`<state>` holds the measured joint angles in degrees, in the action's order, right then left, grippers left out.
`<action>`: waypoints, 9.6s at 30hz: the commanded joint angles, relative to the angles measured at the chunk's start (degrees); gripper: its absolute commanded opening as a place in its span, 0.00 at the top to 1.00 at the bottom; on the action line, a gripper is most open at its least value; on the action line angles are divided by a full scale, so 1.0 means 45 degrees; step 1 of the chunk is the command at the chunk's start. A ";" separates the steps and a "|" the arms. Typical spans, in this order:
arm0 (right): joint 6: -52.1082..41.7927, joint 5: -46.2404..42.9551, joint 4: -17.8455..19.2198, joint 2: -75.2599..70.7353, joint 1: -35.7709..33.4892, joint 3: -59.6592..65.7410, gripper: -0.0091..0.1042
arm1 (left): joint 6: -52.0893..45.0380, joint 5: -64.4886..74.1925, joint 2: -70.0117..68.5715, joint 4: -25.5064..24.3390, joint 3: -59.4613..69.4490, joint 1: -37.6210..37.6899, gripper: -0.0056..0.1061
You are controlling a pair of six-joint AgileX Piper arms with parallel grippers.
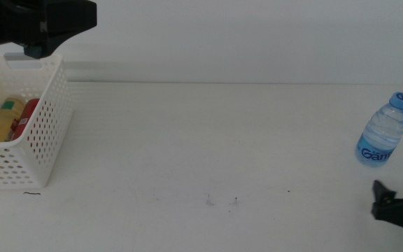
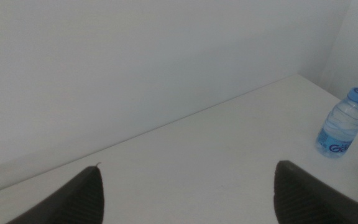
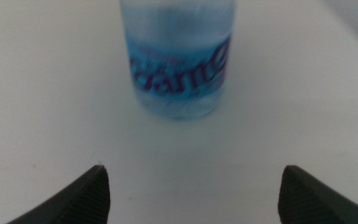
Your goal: Use arms to grab the bottles and put them into the dustbin to the left of the table.
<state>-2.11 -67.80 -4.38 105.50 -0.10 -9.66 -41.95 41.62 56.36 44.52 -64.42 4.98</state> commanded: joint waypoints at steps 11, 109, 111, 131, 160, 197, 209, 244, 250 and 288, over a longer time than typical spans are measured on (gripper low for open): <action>-0.0880 -0.0481 0.0515 0.1527 0.0047 -0.3050 0.11 | -0.0038 -0.0211 -0.0038 -0.0077 0.0049 0.0035 0.11; -0.0724 2.2335 -0.0630 -0.9162 -0.6968 -1.1968 0.20 | -0.0038 -0.1489 -0.0038 -0.0827 0.0049 0.0035 0.11; -0.0724 2.2311 -0.0630 -0.9162 -0.6968 -1.1968 0.20 | -0.0038 -0.1489 -0.0038 -0.0827 0.0049 0.0035 0.11; -0.0674 2.2313 -0.0719 -0.9162 -0.6968 -1.1968 0.20 | 0.6505 -0.5647 0.0042 -0.9542 0.1545 0.4273 0.11; -0.0642 2.2313 -0.0719 -0.9162 -0.6968 -1.1968 0.20 | 0.9139 -2.0611 0.4751 -0.9524 1.1544 0.5504 0.11; -0.0639 2.2284 -0.0719 -0.9162 -0.6968 -1.1968 0.20 | 1.0345 -2.2274 1.4794 -1.0882 0.3060 0.4734 0.11; -0.0639 2.2112 -0.0719 -0.9162 -0.6968 -1.1968 0.20 | 1.0479 -2.1748 1.6100 -1.0904 0.1104 0.4734 0.11; -0.0639 2.2112 -0.0719 -0.9162 -0.6968 -1.1968 0.20 | 0.7469 -0.4609 0.6935 -0.9077 -0.0049 0.2557 0.97; -0.0639 2.2112 -0.0719 -0.9162 -0.6968 -1.1968 0.20 | 0.5730 0.1006 0.7621 -0.8829 -0.3978 -0.0129 0.97; -0.0639 2.2112 -0.0719 -0.9162 -0.6968 -1.1968 0.20 | 0.2897 0.3542 1.3532 -0.7447 -0.7947 -0.4918 0.11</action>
<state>-4.82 32.20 -7.82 64.57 -31.33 -63.01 -29.66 58.62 118.65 10.82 -99.54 -17.11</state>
